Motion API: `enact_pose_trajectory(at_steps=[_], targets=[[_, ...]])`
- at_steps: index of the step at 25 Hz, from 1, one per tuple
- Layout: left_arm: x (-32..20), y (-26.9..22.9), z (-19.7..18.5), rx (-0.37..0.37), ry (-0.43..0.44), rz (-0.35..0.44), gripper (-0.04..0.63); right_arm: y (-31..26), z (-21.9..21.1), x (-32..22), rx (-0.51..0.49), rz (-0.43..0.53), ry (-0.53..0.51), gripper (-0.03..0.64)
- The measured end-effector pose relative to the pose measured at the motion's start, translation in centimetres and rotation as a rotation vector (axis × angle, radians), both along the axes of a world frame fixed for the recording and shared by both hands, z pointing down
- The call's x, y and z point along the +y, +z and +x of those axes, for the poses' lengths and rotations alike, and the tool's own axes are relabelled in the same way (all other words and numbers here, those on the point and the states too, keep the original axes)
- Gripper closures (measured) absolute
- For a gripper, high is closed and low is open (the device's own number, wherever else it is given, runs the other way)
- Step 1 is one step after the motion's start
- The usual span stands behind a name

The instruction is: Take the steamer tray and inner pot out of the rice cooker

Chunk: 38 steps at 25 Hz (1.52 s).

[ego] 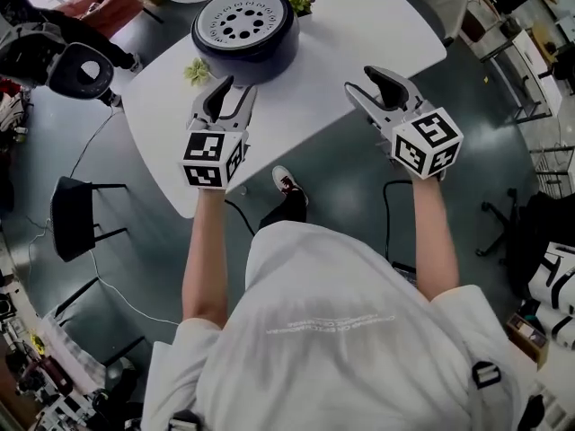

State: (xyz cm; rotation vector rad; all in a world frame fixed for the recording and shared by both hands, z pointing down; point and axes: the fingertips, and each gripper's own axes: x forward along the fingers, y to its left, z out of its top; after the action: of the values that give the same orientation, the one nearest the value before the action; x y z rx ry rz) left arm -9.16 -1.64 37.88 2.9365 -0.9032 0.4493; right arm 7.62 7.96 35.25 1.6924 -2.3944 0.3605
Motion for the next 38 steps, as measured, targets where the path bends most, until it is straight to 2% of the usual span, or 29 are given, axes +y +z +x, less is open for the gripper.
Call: enact_pose_trajectory(at_steps=[5, 10, 15, 20, 26, 31, 34, 38], targets=[[-6.2, 1.0, 1.7, 0.01, -0.038, -0.038, 0.417, 0.7, 1.6, -6.6, -0.042, -0.045, -0.022, 0.411], [-11.6, 2.5, 0.5, 0.044, -0.068, -0.084, 0.417, 2.1, 0.1, -13.0, -0.087, -0.102, -0.037, 0.411], [-13.4, 3.7, 1.1, 0.063, -0.101, -0.107, 0.417, 3.6, 0.9, -15.5, -0.126, -0.161, -0.042, 0.411], [-14.3, 4.9, 0.1, 0.073, -0.144, -0.143, 0.417, 4.8, -0.1, -17.7, -0.128, -0.203, -0.078, 0.411], [-14.9, 5.7, -0.1, 0.053, -0.188, -0.163, 0.417, 6.0, -0.4, -20.4, -0.135, -0.223, -0.132, 0.411], [-15.6, 6.4, 0.2, 0.037, -0.271, -0.188, 0.417, 7.2, 0.4, -22.2, -0.117, -0.239, -0.204, 0.411], [-16.4, 6.7, 0.4, 0.024, -0.349, -0.199, 0.417, 7.4, 1.4, -23.8, -0.122, -0.244, -0.25, 0.411], [-18.0, 7.8, 0.7, -0.042, -0.475, -0.235, 0.417, 8.0, 3.1, -26.0, -0.11, -0.263, -0.326, 0.411]])
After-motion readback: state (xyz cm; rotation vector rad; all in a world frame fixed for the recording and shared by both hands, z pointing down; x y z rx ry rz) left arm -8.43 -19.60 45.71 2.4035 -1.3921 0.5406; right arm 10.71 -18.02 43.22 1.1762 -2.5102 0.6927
